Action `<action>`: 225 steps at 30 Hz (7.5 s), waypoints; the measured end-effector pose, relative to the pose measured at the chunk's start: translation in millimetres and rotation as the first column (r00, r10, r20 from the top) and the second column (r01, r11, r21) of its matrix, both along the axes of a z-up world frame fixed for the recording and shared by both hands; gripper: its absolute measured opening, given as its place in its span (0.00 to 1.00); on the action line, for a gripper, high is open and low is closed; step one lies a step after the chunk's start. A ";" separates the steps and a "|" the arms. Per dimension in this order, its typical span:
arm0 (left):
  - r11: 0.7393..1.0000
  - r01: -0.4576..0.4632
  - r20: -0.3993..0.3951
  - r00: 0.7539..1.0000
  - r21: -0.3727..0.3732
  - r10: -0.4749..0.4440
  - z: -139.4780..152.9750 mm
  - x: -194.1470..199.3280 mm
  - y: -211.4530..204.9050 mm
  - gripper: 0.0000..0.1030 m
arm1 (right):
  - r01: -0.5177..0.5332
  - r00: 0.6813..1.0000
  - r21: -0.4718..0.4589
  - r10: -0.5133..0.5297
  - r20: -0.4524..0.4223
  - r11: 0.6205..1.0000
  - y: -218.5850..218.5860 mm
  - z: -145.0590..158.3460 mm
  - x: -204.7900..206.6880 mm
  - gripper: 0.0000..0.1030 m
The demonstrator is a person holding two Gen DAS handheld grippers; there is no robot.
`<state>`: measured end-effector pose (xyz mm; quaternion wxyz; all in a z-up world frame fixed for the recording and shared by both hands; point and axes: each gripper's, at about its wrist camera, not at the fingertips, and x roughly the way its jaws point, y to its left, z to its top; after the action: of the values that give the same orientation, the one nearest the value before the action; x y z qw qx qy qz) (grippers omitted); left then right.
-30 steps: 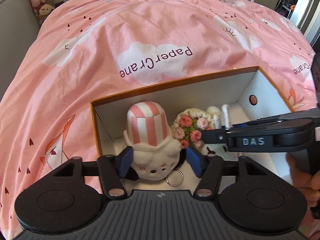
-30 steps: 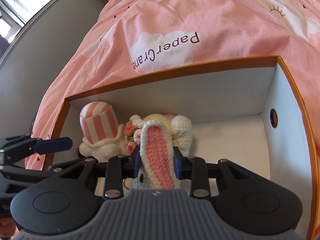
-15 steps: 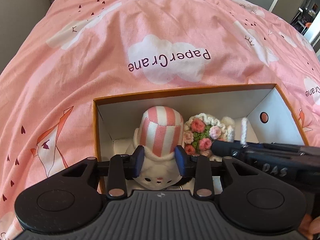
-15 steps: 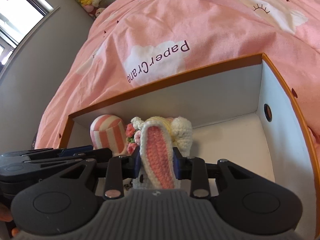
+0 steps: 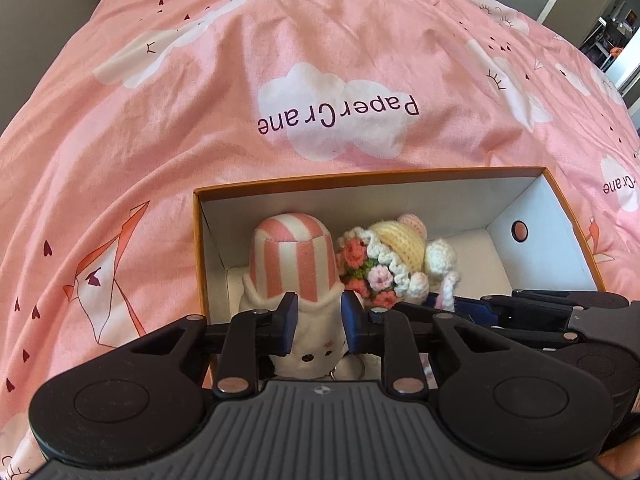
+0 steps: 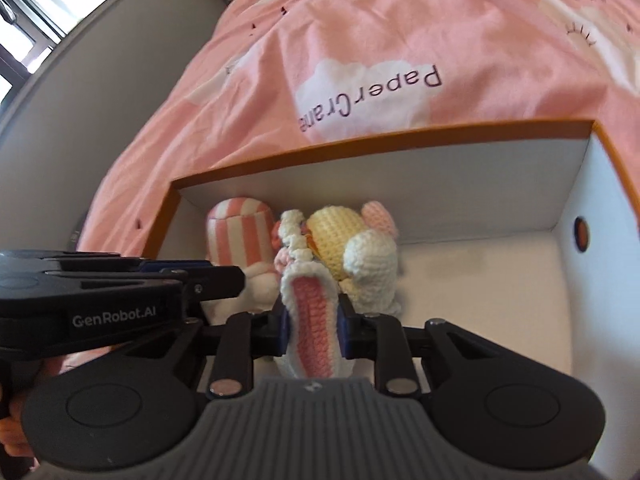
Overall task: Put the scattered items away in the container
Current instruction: 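Open the right tool to release the bunny inside the shoebox, then grasp the brown-white plush dog with left tool while right tool grasps the pink pompom, then carry both toys into the shoebox and open the right tool on the pompom, then lower the plush dog into the shoebox and open the left tool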
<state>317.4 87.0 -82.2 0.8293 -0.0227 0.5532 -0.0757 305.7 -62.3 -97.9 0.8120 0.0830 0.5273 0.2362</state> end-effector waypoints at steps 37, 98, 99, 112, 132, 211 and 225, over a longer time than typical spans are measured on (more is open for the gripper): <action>0.997 0.079 0.156 0.985 -0.020 -0.075 90.6 -138.7 -20.0 0.49 | -0.072 0.955 -0.016 0.074 0.288 0.997 -45.4 92.8 -108.0 0.48; 0.970 -0.238 0.033 0.970 -0.047 0.239 -42.6 -276.6 2.3 0.61 | 0.038 0.965 -0.210 0.019 0.262 0.977 -107.8 -37.8 -283.5 0.43; 0.970 -0.238 0.039 0.970 -0.051 0.240 -41.3 -277.7 2.4 0.61 | 0.037 0.963 -0.209 0.021 0.269 0.977 -107.5 -36.8 -284.2 0.43; 0.977 -0.189 0.147 0.968 -0.098 0.202 -3.3 -289.9 -7.7 0.60 | 0.015 0.918 -0.191 0.063 0.391 0.981 -102.8 -11.4 -305.2 0.40; 0.986 -0.097 0.189 0.974 -0.132 0.121 10.6 -292.4 -27.6 0.60 | -0.016 0.939 -0.164 0.071 0.336 0.986 -96.3 -16.9 -290.5 0.55; 0.968 0.130 0.167 0.981 -0.215 -0.095 1.4 -35.5 -67.3 0.60 | -0.200 0.881 -0.505 0.379 0.282 0.840 -47.8 17.2 -2.3 0.52; 0.981 0.082 0.116 0.991 -0.178 -0.062 -13.8 -15.5 -80.1 0.60 | -0.134 0.870 -0.465 0.328 0.367 0.875 -73.5 37.2 -14.7 0.55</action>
<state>301.9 6.9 -96.1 0.8496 -0.0740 0.4980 -0.1572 291.0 -135.8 -60.7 0.8718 -0.2160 0.3773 0.2257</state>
